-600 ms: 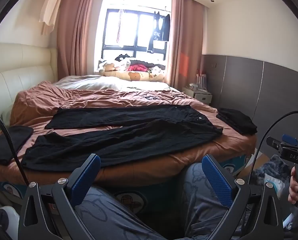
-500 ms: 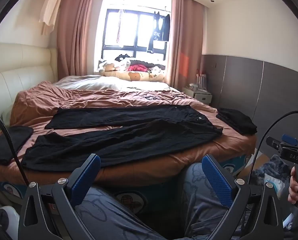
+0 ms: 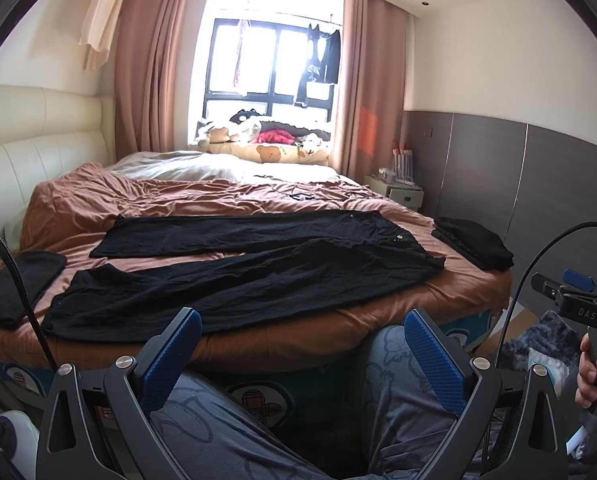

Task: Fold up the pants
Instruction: 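Move both tools toward the black pants on the bed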

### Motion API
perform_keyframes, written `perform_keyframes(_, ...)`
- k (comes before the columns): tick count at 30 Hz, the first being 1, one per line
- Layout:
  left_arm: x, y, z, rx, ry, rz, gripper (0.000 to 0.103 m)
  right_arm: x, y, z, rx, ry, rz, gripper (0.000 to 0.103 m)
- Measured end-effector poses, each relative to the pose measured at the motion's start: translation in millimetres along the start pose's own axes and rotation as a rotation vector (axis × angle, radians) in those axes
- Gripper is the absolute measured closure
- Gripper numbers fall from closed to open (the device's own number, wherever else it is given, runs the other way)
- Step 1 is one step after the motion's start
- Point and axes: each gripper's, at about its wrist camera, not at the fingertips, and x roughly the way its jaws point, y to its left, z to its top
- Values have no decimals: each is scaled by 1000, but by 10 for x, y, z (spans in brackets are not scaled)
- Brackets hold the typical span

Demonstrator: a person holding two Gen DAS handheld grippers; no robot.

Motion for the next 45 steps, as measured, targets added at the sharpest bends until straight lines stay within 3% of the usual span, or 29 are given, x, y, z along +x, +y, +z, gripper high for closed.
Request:
perform_keyframes(21, 15, 30, -28, -13, -15, 6, 1, 8, -5, -20, 1, 3, 4, 0)
perform_keyframes(32, 16, 121, -13, 53, -43, 84, 1, 159, -31, 50, -2, 30, 10, 0)
perform_keyframes(45, 307, 687, 33, -94, 7, 175, 1, 554, -123, 292, -5, 57, 68, 0)
